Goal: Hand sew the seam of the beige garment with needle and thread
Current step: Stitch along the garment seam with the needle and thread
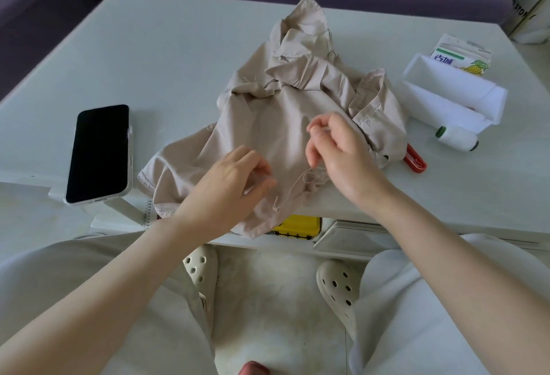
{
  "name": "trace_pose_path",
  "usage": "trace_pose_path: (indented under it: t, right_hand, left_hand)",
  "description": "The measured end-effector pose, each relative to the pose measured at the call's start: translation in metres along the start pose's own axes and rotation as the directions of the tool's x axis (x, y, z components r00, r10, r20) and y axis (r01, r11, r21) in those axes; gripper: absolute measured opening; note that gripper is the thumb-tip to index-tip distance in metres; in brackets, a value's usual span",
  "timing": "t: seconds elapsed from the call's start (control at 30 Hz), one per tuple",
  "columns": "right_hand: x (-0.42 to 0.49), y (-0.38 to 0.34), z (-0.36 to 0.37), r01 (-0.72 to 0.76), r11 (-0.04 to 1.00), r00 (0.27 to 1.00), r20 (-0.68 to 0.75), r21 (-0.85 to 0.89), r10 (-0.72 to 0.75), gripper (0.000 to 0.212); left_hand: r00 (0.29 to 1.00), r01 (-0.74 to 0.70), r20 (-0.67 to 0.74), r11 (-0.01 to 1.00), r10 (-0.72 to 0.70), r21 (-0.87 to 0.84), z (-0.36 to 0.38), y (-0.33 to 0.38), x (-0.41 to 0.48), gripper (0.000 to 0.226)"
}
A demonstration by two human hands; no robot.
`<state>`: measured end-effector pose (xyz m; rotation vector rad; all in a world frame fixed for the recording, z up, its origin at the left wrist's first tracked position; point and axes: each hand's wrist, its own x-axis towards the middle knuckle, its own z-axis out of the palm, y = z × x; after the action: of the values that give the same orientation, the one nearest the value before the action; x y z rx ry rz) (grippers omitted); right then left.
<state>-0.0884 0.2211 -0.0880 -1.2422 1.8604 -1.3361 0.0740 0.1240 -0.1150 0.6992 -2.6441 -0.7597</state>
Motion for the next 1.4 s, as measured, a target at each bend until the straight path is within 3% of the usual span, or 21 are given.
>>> trace_pose_path:
  t: [0.1,0.17,0.27,0.33,0.4,0.5,0.57,0.63,0.67,0.7,0.73,0.83,0.9,0.97,1.07,1.23,1.33,1.4]
  right_hand:
    - [0.002,-0.012,-0.010,-0.072,0.956,0.997,-0.002,0.285,0.075,0.022]
    - [0.001,-0.019,-0.017,-0.109,0.885,0.994,0.058,0.453,0.093,0.023]
    - [0.000,-0.027,-0.023,-0.127,0.807,0.990,0.126,0.577,0.066,0.024]
    - [-0.001,-0.031,-0.026,-0.135,0.810,0.989,0.124,0.571,0.077,0.021]
    - [-0.003,-0.032,-0.029,-0.139,0.825,0.990,0.067,0.548,0.122,0.022]
    - [-0.004,-0.028,-0.042,-0.159,0.802,0.975,-0.034,0.576,0.218,0.028]
    - [-0.001,-0.019,-0.054,-0.162,0.628,0.946,-0.061,0.761,0.318,0.029]
    - [0.000,-0.008,-0.066,-0.082,0.280,0.892,-0.055,0.957,0.449,0.029]
    - [-0.001,-0.001,-0.072,-0.034,0.175,0.866,-0.058,0.984,0.497,0.030]
    - [-0.003,0.005,-0.077,-0.031,0.160,0.844,-0.060,0.987,0.533,0.031]
    - [-0.006,0.010,-0.080,-0.071,0.223,0.825,-0.068,0.972,0.561,0.031]
    - [-0.013,0.021,-0.076,-0.240,0.595,0.807,-0.183,0.767,0.562,0.030]
    - [-0.018,0.024,-0.067,-0.335,0.820,0.838,-0.250,0.465,0.484,0.026]
    - [-0.022,0.028,-0.060,-0.380,0.911,0.877,-0.252,0.157,0.409,0.019]
    - [-0.031,0.034,-0.055,-0.368,0.916,0.913,-0.248,-0.159,0.324,0.016]
    - [-0.047,0.037,-0.053,-0.332,0.847,0.943,-0.180,-0.415,0.281,0.019]
    - [-0.053,0.039,-0.054,-0.297,0.775,0.955,-0.190,-0.557,0.228,0.020]
    - [-0.057,0.040,-0.056,-0.274,0.747,0.962,-0.188,-0.606,0.201,0.017]
  left_hand:
    - [0.999,0.033,0.043,0.994,-0.029,-0.100,0.011,0.011,0.006,0.038]
    - [0.998,0.048,0.057,0.966,-0.034,-0.256,0.013,0.023,0.012,0.053]
    - [0.981,0.063,0.186,0.820,0.053,-0.569,0.011,0.043,0.022,0.070]
    - [0.952,0.149,0.291,0.681,0.098,-0.717,0.011,0.056,0.025,0.066]
    - [0.949,0.204,0.306,0.588,0.078,-0.782,0.008,0.062,0.026,0.052]
    - [0.964,0.205,0.267,0.604,0.013,-0.770,0.001,0.057,0.027,0.026]
    - [0.969,0.212,0.247,0.571,-0.017,-0.793,-0.004,0.051,0.026,0.028]
    - [0.971,0.220,0.235,0.525,-0.039,-0.822,-0.011,0.045,0.022,0.029]
    - [0.971,0.224,0.233,0.508,-0.046,-0.832,-0.014,0.042,0.020,0.029]
    - [0.972,0.226,0.231,0.493,-0.052,-0.840,-0.018,0.038,0.018,0.029]
    - [0.973,0.222,0.221,0.482,-0.059,-0.848,-0.022,0.035,0.015,0.029]
    - [0.983,0.185,0.164,0.444,-0.085,-0.877,-0.036,0.028,0.011,0.032]
    - [0.990,0.138,0.110,0.420,-0.089,-0.897,-0.047,0.030,0.009,0.034]
    - [0.994,0.093,0.063,0.413,-0.085,-0.906,-0.061,0.035,0.006,0.031]
    - [0.998,0.049,0.024,0.457,-0.060,-0.888,-0.078,0.040,-0.001,0.032]
    - [0.996,0.082,0.046,0.691,-0.070,-0.719,-0.088,0.042,-0.017,0.030]
    - [0.993,0.119,0.037,0.923,-0.113,-0.366,-0.080,0.029,-0.022,0.024]
    - [0.990,0.135,0.044,0.990,-0.134,-0.041,-0.074,0.019,-0.025,0.020]
